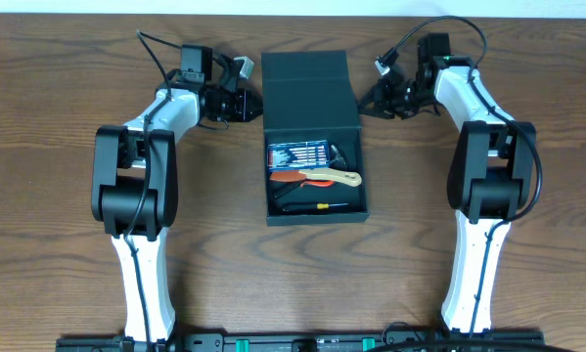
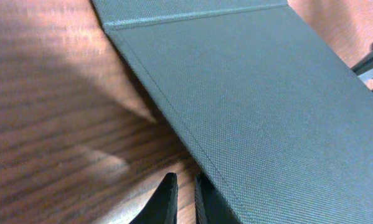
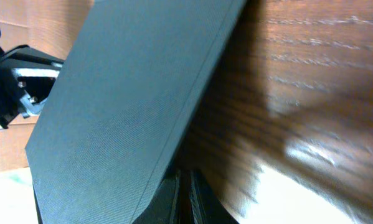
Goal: Pack container
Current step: 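Push the lid down over the box with both grippers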
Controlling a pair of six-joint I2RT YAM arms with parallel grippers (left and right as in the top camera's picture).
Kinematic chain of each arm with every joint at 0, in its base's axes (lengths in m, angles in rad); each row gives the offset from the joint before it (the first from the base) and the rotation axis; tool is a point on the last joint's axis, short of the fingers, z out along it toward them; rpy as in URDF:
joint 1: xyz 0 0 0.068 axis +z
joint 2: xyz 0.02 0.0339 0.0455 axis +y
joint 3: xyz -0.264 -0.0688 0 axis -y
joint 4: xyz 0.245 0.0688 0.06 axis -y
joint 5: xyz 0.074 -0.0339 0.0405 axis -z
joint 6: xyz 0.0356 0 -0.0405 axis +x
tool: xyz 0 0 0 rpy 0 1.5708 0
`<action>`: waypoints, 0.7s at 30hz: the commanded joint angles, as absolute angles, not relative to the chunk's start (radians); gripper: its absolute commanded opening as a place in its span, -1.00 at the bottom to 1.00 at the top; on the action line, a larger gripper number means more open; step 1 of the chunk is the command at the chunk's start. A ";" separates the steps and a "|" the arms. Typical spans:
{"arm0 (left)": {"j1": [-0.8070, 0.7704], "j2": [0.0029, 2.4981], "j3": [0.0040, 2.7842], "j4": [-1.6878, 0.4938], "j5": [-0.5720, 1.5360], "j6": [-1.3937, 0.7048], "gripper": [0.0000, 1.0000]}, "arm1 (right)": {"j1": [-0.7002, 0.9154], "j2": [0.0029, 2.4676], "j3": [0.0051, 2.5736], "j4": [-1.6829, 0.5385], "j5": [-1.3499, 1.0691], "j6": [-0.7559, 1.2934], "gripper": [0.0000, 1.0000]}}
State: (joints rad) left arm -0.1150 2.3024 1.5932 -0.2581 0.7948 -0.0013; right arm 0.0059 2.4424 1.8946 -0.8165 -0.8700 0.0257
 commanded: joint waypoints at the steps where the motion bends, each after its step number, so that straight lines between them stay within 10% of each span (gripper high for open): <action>1: -0.114 2.321 1.636 -0.257 0.831 -0.012 -0.81 | 0.015 2.458 1.895 -0.791 -0.983 0.032 -0.85; 21: -0.115 2.271 1.706 -0.336 0.905 -0.016 -0.89 | 0.012 2.458 1.904 -0.788 -1.178 0.006 -0.88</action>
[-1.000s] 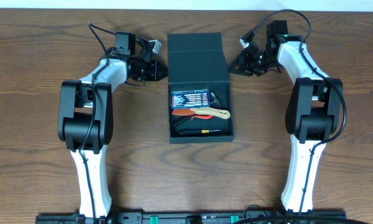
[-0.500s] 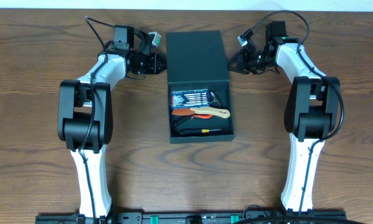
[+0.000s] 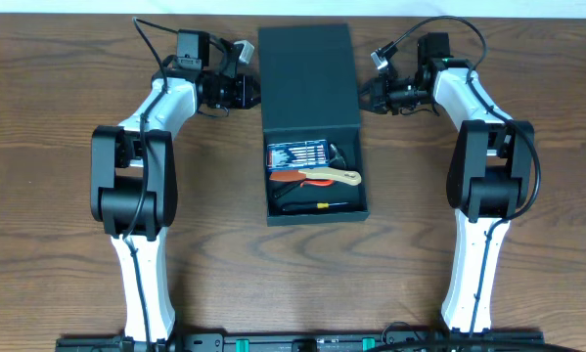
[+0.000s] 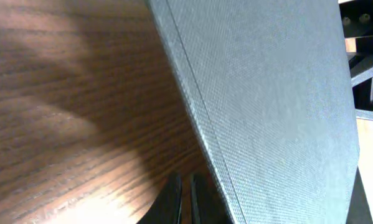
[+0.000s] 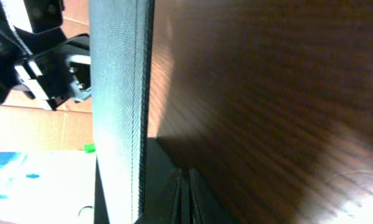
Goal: Pack container
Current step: 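Push the lid down over the box with both grippers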
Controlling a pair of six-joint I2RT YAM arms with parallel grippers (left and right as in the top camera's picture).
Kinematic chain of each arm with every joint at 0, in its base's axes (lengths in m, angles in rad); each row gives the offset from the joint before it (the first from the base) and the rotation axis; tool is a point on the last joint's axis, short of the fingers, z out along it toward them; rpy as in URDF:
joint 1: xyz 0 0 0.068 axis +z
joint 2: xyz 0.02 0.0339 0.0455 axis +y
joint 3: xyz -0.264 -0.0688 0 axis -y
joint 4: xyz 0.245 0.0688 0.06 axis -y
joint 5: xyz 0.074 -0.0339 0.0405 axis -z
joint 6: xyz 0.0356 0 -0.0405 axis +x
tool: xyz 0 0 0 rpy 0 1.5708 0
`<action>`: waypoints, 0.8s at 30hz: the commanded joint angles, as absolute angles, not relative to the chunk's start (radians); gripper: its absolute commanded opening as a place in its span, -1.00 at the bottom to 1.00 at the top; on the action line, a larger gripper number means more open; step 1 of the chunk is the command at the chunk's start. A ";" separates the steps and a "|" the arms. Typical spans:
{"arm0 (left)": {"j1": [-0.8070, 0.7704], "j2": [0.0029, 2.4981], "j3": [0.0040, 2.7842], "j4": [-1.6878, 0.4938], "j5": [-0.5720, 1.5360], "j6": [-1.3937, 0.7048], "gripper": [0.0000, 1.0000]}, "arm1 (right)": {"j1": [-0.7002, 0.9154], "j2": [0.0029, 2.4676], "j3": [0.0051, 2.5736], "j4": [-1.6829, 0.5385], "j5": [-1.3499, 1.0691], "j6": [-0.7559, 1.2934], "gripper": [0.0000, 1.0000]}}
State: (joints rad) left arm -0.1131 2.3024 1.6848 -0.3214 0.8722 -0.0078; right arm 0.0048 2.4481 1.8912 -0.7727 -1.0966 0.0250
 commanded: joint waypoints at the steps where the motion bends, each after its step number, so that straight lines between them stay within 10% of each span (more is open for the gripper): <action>1: -0.115 2.263 1.706 -0.344 0.905 -0.016 -0.89 | 0.012 2.458 1.908 -0.800 -1.177 0.004 -0.90; 24: -0.200 2.055 1.706 -0.529 0.896 0.049 -0.89 | 0.015 2.457 2.347 -1.412 -0.941 -0.255 -0.90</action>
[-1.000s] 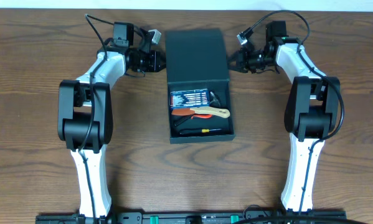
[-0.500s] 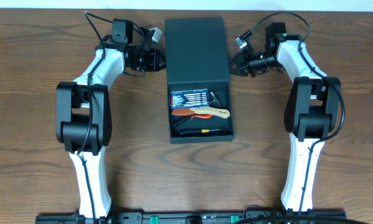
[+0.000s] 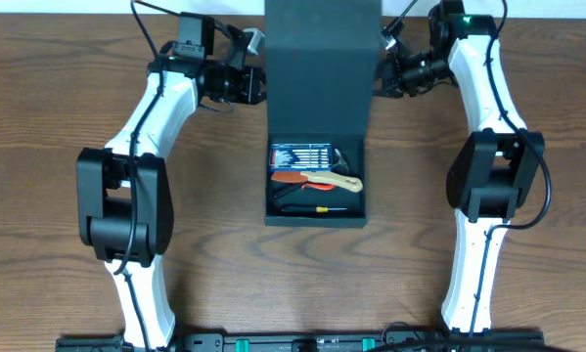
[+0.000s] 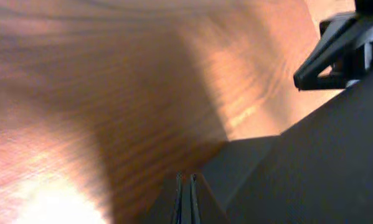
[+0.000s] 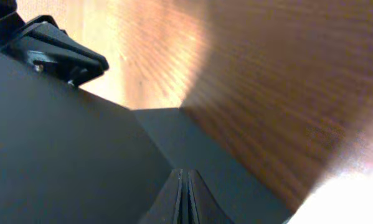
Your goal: Pack container
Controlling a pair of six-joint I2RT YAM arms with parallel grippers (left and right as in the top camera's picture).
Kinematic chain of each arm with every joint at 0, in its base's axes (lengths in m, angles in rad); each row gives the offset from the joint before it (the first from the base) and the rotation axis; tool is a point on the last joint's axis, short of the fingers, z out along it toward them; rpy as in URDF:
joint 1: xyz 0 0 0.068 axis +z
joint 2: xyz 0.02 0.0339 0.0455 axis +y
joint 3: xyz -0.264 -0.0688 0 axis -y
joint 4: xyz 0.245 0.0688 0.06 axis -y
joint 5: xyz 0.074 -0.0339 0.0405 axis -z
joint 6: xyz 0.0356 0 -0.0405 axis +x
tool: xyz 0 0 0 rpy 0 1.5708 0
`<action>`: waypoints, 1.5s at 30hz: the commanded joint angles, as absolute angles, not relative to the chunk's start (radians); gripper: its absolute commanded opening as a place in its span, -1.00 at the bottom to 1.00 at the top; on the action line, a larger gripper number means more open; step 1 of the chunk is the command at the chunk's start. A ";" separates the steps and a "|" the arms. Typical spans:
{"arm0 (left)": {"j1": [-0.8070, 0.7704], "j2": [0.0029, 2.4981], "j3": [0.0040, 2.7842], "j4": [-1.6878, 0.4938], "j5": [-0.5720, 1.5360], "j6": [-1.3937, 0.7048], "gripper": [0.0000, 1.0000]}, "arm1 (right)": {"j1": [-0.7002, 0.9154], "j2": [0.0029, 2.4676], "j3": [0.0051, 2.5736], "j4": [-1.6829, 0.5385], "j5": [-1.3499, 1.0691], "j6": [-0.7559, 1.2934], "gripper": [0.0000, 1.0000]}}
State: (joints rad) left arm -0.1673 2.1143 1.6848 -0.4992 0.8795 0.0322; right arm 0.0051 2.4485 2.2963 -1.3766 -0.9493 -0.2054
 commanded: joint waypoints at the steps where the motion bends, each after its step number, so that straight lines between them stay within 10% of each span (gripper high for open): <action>1: -0.208 2.041 1.706 -0.547 0.896 0.052 -0.89 | 0.015 2.457 2.360 -1.439 -0.934 -0.272 -0.89; 17: -0.246 1.755 1.706 -1.202 0.490 0.139 -0.89 | 0.007 2.423 2.493 -1.698 -0.364 -0.136 -0.78; 45: -0.320 1.753 1.706 -1.259 0.059 0.183 -0.89 | 0.067 1.694 2.381 -1.699 -0.088 0.128 -0.98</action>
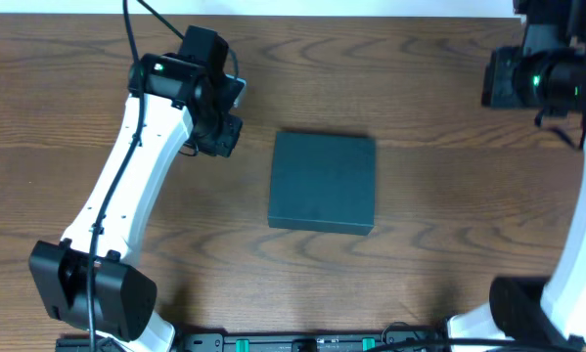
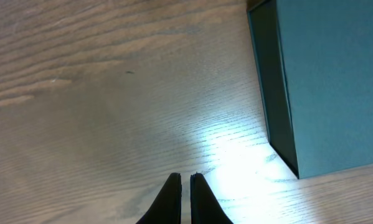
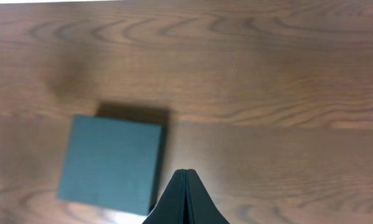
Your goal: Pack container
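Observation:
The dark green box [image 1: 323, 183] lies in the middle of the table with its lid down flat, so the tools inside are hidden. My left gripper [image 2: 184, 177] is shut and empty, hanging over bare wood just left of the box [image 2: 323, 74]. My right gripper [image 3: 184, 172] is also shut and empty. It is raised high over the back right of the table, looking down on the box [image 3: 110, 163] from a distance. Neither gripper touches the box.
The brown wooden table [image 1: 449, 254] surrounds the box on all sides. My left arm [image 1: 126, 205] stretches along the left side. My right arm runs along the right edge of the overhead view.
The lid, which stood upright between both grippers, now lies shut on the box. Both grippers have let go of it and drawn away, the left beside the box, the right high up.
The box lay open with tools inside and its lid flat on the table behind it, a shut gripper at each side edge. The lid was then tilted up, then upright over the box. Now the box is closed and both grippers are clear.

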Controlling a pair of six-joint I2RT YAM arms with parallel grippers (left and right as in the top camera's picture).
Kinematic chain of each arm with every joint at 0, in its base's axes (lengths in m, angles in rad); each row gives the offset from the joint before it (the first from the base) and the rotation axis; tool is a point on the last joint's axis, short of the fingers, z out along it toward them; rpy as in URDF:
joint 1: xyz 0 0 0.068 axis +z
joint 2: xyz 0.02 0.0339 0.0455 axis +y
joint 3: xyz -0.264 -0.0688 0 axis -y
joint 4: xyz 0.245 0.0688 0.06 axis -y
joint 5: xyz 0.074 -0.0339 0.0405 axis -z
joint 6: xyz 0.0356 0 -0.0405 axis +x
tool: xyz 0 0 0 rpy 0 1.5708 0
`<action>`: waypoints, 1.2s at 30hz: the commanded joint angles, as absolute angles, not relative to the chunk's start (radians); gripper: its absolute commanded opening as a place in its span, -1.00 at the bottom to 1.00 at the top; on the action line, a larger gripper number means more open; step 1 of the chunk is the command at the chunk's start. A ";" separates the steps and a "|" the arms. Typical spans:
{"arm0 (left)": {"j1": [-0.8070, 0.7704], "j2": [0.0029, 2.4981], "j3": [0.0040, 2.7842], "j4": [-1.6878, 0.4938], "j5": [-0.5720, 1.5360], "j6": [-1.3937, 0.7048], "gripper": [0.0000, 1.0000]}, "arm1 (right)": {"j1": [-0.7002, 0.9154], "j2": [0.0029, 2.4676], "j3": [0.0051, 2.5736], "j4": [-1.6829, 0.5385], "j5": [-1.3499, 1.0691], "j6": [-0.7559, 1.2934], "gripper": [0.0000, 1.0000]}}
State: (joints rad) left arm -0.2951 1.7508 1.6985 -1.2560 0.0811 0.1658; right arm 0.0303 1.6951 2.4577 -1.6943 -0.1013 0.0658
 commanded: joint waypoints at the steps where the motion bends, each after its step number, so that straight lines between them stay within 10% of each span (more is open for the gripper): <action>1: -0.329 1.753 1.706 -1.258 0.059 0.183 -0.89 | 0.084 1.673 2.333 -1.699 -0.081 0.134 -0.98; 21: -0.368 1.753 1.706 -1.248 -0.005 0.191 -0.89 | 0.527 1.628 1.435 -1.209 -0.086 0.265 -0.97; 36: -0.317 1.753 1.706 -1.248 -0.016 0.191 -0.89 | 0.554 1.628 1.174 -1.008 -0.086 0.257 -0.98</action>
